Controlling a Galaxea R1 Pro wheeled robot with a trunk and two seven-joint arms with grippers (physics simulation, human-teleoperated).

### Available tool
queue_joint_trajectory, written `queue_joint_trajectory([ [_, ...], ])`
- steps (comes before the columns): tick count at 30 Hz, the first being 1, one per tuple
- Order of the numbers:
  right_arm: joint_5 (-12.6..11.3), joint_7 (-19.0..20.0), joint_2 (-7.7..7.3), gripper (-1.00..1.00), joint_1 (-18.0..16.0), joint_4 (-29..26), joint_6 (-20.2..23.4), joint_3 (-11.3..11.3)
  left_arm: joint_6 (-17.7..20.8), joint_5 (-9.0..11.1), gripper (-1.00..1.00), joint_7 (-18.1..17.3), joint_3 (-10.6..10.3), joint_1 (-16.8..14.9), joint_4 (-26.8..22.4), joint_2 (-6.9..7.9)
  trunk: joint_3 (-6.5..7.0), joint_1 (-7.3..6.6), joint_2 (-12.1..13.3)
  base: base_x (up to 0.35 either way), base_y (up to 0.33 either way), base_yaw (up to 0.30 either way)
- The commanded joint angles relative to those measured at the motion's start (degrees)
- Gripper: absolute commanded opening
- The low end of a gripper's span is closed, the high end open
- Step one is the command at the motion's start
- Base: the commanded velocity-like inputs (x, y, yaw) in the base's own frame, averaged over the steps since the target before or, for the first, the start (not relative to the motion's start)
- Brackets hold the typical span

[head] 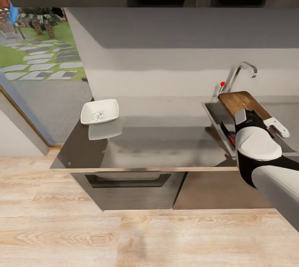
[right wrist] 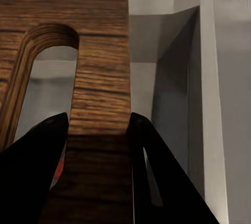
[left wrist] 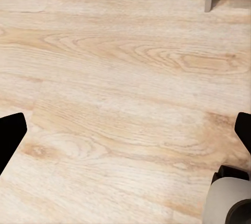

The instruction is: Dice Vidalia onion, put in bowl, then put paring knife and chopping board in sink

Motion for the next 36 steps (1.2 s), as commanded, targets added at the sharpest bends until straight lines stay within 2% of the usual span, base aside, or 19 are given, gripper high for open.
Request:
queue_joint_trajectory([
  [1,0.59,0.04,0.05,-1.00,-0.07,-0.08,0.40,-0.30,-0.34,-0.05,1.00,-0.24,0.41,-0.09,0.20,0.01,-0.06,0.01,-0.04,0.002,-0.001,0.000],
  [13,0.50,0.08,-0.15,-1.00,0.62,1.04,0.09,-0.64,-0.34,-0.05,1.00,-0.22,0.42,-0.09,0.20,0.08,-0.06,0.01,-0.04,0.155,0.000,0.000],
  [14,0.50,0.06,-0.27,-1.00,0.70,1.06,-0.36,-1.15,-0.34,-0.05,1.00,-0.22,0.43,-0.09,0.20,0.07,-0.06,0.01,-0.04,0.039,0.000,0.000],
  [18,0.57,0.10,-1.01,-1.00,1.01,1.04,-3.36,-5.58,-0.34,-0.05,1.00,-0.24,0.42,-0.09,0.20,0.07,-0.06,0.01,-0.04,0.011,0.000,0.000],
  [21,0.61,0.06,-1.25,-1.00,1.14,1.04,-3.90,-6.57,-0.34,-0.05,1.00,-0.24,0.41,-0.09,0.20,0.06,-0.06,0.01,-0.04,0.002,0.000,0.000],
  [36,0.70,0.04,-1.19,-1.00,2.87,1.17,-4.10,-6.92,-0.34,-0.05,1.00,-0.21,0.41,-0.09,0.20,0.01,-0.06,0.01,-0.04,0.000,0.000,0.000],
])
